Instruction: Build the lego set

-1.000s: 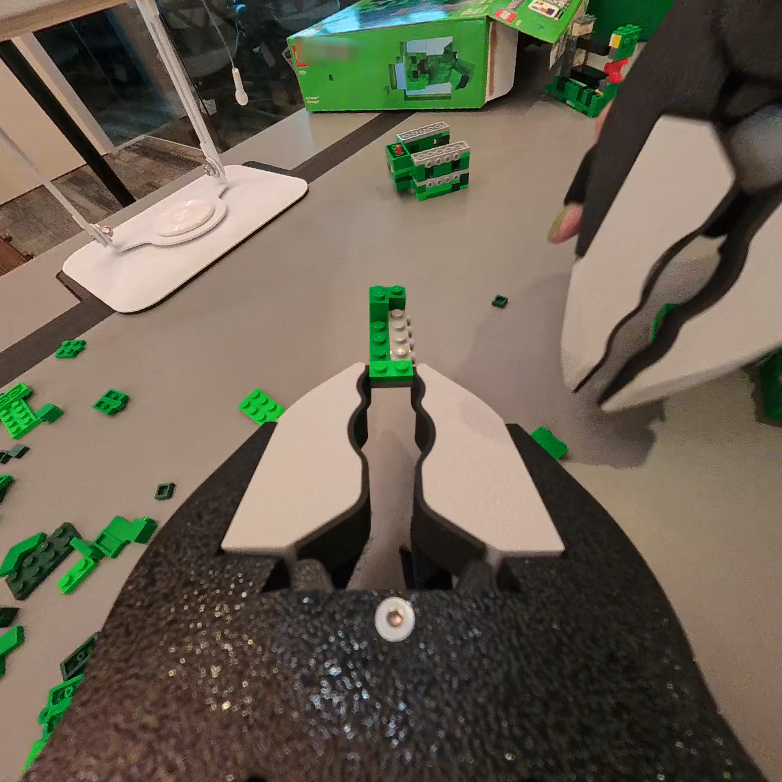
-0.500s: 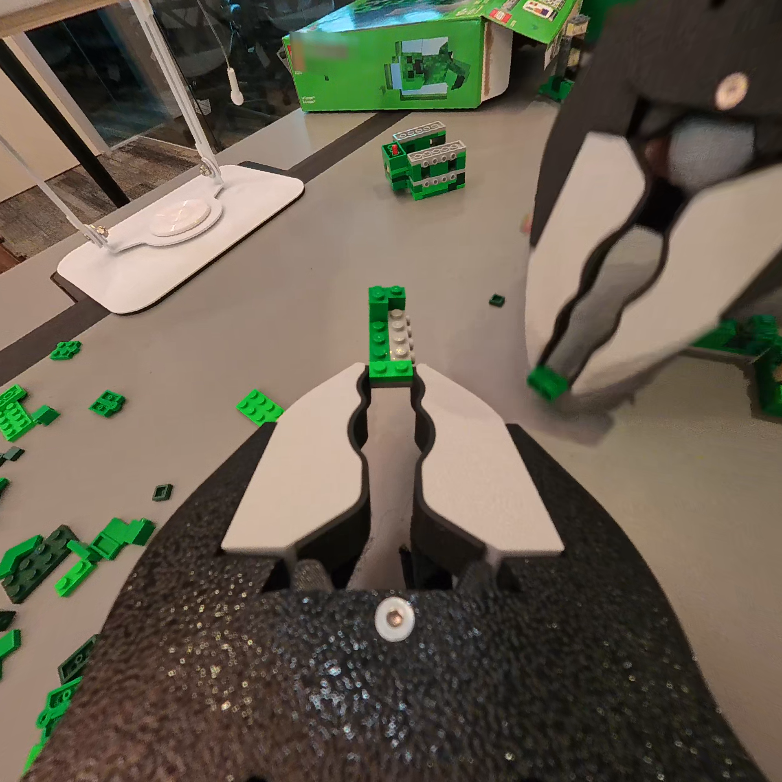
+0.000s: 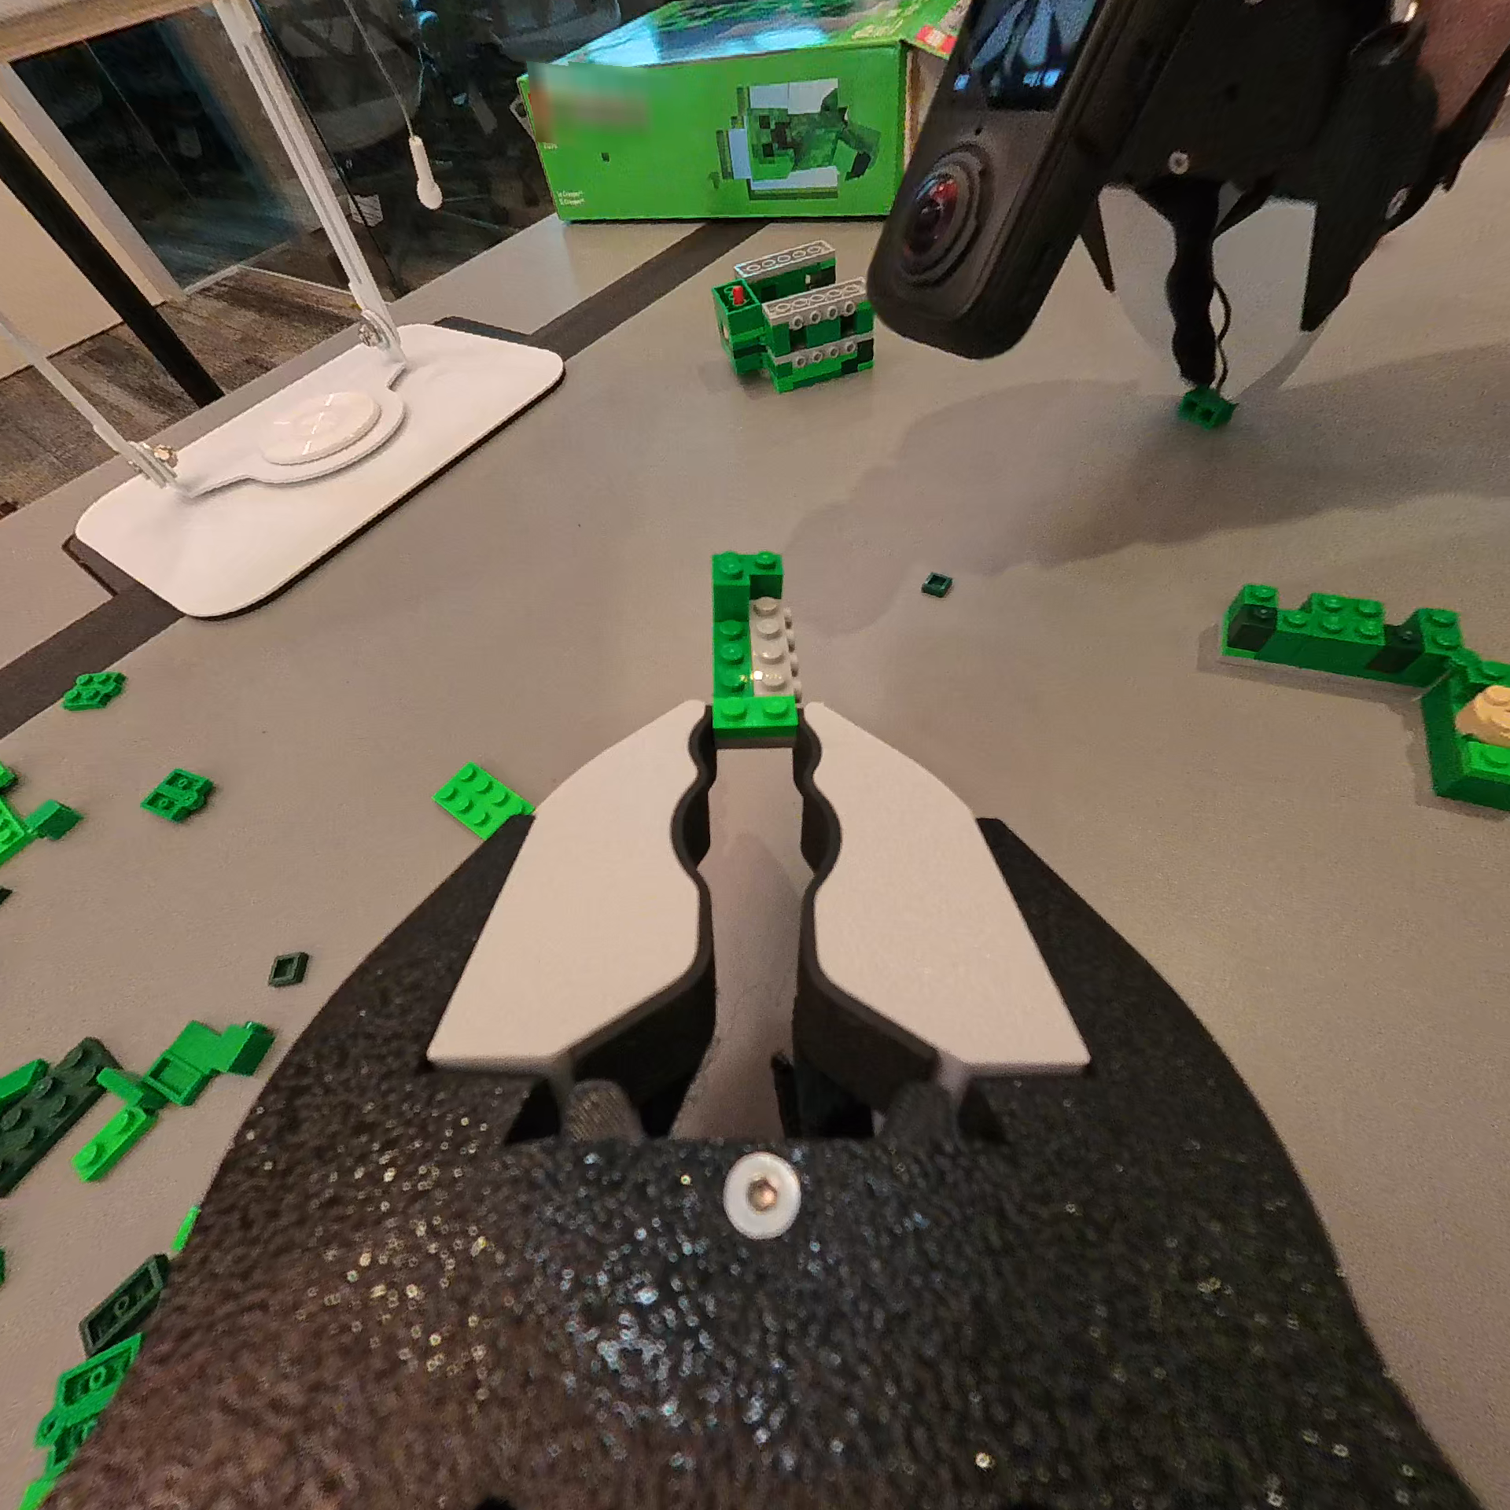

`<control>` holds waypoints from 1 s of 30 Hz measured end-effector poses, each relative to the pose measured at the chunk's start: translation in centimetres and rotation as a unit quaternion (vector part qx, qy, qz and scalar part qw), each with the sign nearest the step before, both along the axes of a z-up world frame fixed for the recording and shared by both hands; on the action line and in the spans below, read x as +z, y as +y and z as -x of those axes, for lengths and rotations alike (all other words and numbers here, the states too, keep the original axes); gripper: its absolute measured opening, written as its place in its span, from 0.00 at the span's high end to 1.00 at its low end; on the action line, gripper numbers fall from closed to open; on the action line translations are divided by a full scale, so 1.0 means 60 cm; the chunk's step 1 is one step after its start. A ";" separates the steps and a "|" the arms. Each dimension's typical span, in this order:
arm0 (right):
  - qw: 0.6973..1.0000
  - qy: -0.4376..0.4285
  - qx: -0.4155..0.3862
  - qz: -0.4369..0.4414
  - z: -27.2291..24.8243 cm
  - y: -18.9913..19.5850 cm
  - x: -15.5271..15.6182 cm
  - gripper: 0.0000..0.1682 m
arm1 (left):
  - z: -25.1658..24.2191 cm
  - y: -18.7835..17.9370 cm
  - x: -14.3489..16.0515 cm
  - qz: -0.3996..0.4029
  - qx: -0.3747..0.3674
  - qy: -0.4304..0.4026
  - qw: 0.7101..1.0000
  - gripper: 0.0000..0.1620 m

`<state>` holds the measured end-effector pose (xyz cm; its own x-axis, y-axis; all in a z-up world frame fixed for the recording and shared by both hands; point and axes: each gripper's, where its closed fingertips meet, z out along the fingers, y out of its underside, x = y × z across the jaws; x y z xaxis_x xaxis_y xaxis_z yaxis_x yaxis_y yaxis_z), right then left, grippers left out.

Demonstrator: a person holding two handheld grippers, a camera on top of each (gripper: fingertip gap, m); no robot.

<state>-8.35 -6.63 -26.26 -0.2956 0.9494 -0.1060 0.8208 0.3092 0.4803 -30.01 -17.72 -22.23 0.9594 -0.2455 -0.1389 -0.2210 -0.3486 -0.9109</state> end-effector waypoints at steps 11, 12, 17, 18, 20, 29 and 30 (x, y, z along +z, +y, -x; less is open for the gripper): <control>0.999 -0.032 0.005 0.001 -0.012 -0.003 0.015 0.91 | -0.002 0.000 -0.001 0.002 -0.004 0.000 1.000 0.90; 0.999 -0.051 -0.003 -0.001 -0.022 -0.002 0.018 0.91 | -0.002 0.000 -0.001 0.002 -0.004 0.000 1.000 0.90; 0.993 -0.114 -0.032 -0.018 -0.057 0.009 0.015 0.91 | -0.003 0.000 -0.001 0.002 -0.006 -0.001 1.000 0.90; 0.993 -0.115 -0.030 -0.019 -0.057 0.009 0.013 0.91 | -0.003 0.000 -0.001 0.003 -0.006 -0.001 1.000 0.89; 0.994 -0.106 -0.022 -0.022 -0.053 0.011 0.009 0.91 | -0.003 0.000 -0.001 0.003 -0.006 -0.001 1.000 0.89; 0.998 0.061 -0.006 -0.002 0.004 0.011 0.009 0.84 | -0.005 0.000 -0.003 0.006 -0.009 0.002 1.000 0.89; 0.994 0.106 -0.019 0.006 0.012 0.011 0.014 0.84 | -0.005 -0.001 -0.003 0.006 -0.009 0.002 1.000 0.89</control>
